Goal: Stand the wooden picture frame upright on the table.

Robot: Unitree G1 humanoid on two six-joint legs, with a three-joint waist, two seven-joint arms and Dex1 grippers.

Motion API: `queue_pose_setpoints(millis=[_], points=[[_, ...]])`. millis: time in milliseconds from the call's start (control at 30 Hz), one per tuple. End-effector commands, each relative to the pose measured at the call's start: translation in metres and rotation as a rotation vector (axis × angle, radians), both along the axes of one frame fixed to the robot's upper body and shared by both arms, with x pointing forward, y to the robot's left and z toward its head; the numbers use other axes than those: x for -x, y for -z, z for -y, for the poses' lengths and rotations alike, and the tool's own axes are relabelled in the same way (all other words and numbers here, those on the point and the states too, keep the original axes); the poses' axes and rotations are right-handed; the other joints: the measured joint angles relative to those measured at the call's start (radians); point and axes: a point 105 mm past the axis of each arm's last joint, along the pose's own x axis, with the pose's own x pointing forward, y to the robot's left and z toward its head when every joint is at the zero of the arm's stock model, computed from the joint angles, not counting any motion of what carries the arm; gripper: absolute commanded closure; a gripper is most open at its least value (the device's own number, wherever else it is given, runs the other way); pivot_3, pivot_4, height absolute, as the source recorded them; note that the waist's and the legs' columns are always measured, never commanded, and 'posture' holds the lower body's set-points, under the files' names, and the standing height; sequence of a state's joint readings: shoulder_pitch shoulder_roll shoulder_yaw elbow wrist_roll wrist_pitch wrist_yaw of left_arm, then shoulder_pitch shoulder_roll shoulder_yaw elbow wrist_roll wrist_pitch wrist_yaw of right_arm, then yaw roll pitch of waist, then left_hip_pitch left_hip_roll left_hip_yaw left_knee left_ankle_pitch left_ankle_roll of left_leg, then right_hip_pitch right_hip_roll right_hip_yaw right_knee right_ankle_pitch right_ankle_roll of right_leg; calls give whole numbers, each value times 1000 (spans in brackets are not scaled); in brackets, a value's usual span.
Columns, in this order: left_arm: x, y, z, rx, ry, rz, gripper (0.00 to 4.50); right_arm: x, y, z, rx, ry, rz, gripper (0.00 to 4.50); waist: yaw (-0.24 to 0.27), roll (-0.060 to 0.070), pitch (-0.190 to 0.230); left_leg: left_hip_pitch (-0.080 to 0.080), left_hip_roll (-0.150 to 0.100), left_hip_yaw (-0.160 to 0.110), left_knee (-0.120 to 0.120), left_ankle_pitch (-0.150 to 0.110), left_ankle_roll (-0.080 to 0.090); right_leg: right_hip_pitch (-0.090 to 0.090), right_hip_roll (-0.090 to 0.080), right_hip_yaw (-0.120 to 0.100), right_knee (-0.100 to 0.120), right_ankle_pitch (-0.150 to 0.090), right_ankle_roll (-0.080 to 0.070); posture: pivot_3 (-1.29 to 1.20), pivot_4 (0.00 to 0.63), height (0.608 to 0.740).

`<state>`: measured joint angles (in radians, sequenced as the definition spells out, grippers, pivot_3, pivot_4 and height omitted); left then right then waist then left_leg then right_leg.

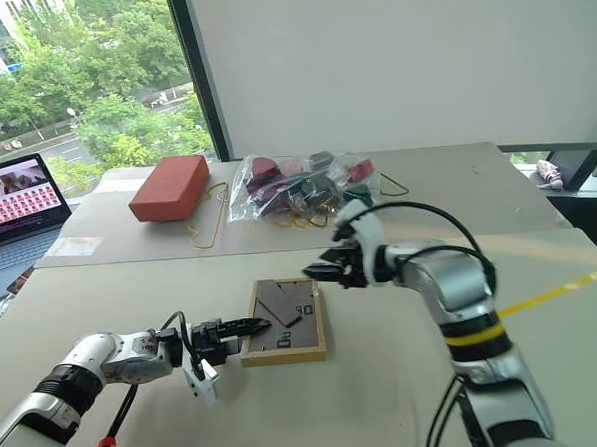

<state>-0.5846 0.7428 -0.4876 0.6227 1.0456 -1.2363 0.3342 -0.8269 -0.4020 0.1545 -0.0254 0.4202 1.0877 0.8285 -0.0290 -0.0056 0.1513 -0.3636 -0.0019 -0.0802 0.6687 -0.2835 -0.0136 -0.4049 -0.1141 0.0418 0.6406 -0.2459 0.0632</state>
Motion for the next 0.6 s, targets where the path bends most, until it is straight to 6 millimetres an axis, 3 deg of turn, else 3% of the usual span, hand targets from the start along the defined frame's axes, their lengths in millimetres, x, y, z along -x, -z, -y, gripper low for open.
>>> queue_pose_setpoints(millis=[33, 133, 400, 500, 600], points=[[11, 25, 2, -57, 17, -73, 3378, -3, 0, -17, -17, -65, -70, 77, 2, 0, 0, 0, 0, 0, 0, 0, 0, 0, 0, 0, 0, 0, 0, 0, 150, 740], [11, 23, 4, -48, 21, -65, 3378, -6, 12, -22, -18, -99, -163, 77, 1, 1, 0, 0, -1, 0, 0, 0, 0, 0, 0, 0, 0, 0, 0, 0, 150, 740], [10, 18, 6, -30, 24, -54, 3378, 11, 38, -37, 6, -249, -317, 77, -1, 2, -1, 0, 0, 0, 0, 0, 0, -1, 0, 0, 1, 0, 0, 0, 150, 740], [10, 18, 6, -32, 23, -56, 3378, 21, 19, -55, -77, -327, -308, 77, -2, 2, -1, 0, -1, 0, 0, 0, 0, -1, 0, 0, 1, 0, 0, 0, 150, 740], [11, 19, 6, -37, 21, -58, 3378, 25, -1, -60, -146, -358, -283, 77, -4, 2, -1, 0, -1, 0, 0, 0, 0, -2, 0, 0, 1, 0, 0, 0, 150, 740]])
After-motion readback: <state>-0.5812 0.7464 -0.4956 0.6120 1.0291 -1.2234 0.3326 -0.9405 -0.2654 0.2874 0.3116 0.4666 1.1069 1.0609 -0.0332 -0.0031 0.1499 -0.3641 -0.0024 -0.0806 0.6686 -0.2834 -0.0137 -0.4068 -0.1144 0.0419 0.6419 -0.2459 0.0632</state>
